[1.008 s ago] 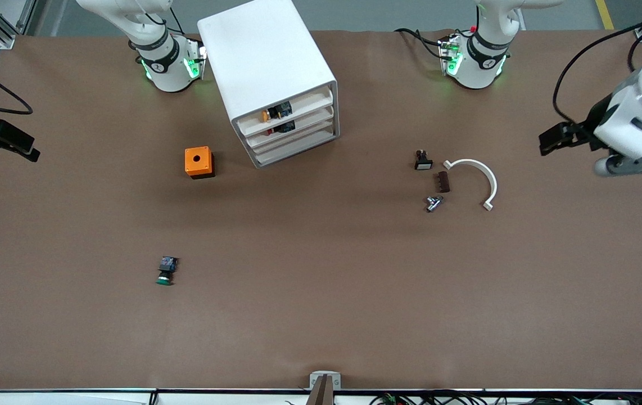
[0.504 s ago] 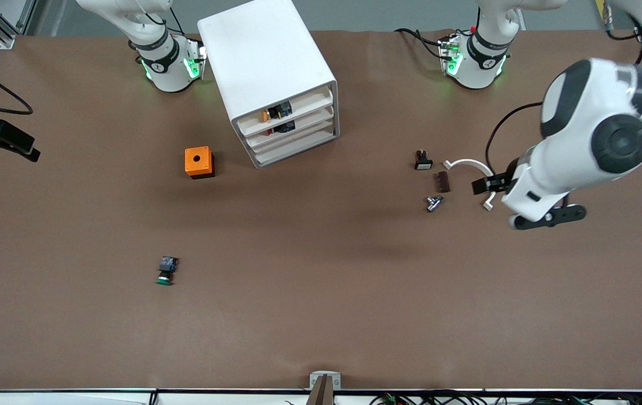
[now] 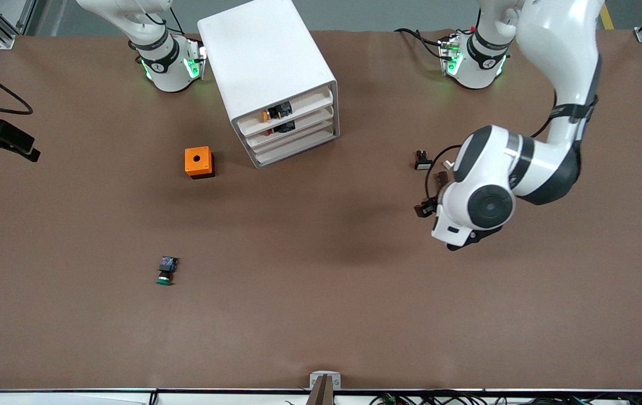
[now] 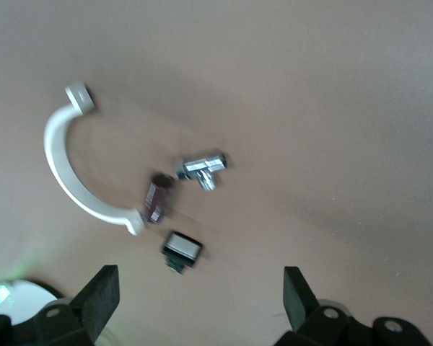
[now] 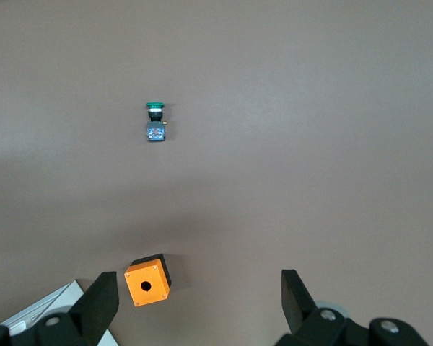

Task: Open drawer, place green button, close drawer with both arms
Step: 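Move the left gripper toward the white cabinet's drawer handle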

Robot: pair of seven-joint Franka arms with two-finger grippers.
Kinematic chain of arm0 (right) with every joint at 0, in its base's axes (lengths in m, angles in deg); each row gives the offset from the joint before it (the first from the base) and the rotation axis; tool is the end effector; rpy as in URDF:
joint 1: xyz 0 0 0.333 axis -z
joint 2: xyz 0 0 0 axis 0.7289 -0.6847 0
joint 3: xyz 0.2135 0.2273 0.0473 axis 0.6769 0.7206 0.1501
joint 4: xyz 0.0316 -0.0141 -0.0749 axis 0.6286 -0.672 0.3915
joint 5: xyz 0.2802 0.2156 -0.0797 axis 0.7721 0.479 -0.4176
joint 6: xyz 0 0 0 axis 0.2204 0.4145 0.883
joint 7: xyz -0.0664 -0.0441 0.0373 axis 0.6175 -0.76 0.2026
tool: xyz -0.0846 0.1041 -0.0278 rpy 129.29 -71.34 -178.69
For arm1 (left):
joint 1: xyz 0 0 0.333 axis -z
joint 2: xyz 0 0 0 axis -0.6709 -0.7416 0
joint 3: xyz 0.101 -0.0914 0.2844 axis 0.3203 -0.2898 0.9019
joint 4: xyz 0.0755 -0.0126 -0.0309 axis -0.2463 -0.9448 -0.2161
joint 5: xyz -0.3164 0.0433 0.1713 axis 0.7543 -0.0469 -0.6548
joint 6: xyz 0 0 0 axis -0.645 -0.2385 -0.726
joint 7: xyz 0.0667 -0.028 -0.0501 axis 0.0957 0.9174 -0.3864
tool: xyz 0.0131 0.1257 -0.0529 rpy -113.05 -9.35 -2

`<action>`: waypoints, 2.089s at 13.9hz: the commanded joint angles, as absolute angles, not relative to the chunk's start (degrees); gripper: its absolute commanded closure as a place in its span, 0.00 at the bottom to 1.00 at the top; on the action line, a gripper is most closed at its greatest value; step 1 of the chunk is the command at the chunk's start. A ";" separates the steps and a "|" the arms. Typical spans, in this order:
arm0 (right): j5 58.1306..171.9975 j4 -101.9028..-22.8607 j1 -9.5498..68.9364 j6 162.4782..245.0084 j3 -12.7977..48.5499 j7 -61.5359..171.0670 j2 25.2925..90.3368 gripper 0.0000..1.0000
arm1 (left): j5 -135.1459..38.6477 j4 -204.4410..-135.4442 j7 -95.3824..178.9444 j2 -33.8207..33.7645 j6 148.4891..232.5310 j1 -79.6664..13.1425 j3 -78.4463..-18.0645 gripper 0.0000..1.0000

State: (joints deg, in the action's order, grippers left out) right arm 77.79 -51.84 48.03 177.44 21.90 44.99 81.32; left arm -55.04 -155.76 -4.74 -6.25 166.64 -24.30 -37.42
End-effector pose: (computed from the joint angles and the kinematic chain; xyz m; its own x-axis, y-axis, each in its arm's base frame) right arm 0.5223 -0.0252 0.6058 0.9915 -0.1290 0.0142 -0.1291 -0.9916 0.0049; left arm 0.5561 -0.2564 0.3111 0.8079 0.4912 -0.3255 0.4220 -0.8679 -0.2620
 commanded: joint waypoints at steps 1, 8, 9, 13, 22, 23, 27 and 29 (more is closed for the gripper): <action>77.43 -52.83 48.29 177.68 22.18 44.20 82.51 0.00 | -50.49 -153.64 -13.79 -9.55 165.81 -23.33 -37.22 0.00; 77.43 -52.83 48.11 177.68 22.18 44.20 82.60 0.00 | -40.73 -153.73 -30.85 -14.30 165.81 -21.66 -37.14 0.00; 77.43 -52.83 48.11 177.68 22.18 44.20 82.60 0.00 | -39.33 -153.73 -32.26 -14.83 165.81 -21.66 -37.14 0.00; 77.43 -52.83 48.11 177.68 22.18 44.20 82.60 0.00 | -37.21 -154.08 -37.61 -15.97 165.46 -21.66 -37.14 0.00; 77.43 -52.83 48.20 177.68 22.18 44.20 82.51 0.00 | -25.27 -154.43 -52.91 -19.67 162.91 -21.48 -37.14 0.01; 77.43 -52.83 48.20 177.68 22.18 44.20 82.51 0.00 | -23.68 -154.34 -54.67 -20.11 162.91 -21.39 -37.14 0.01; 77.43 -52.83 48.20 177.77 22.18 44.20 82.42 0.00 | -15.16 -154.25 -60.39 -22.48 162.91 -19.29 -37.14 0.05; 77.43 -52.83 48.37 178.21 22.18 44.20 82.25 0.00 | -11.55 -154.17 -64.25 -23.18 163.00 -18.15 -37.14 0.09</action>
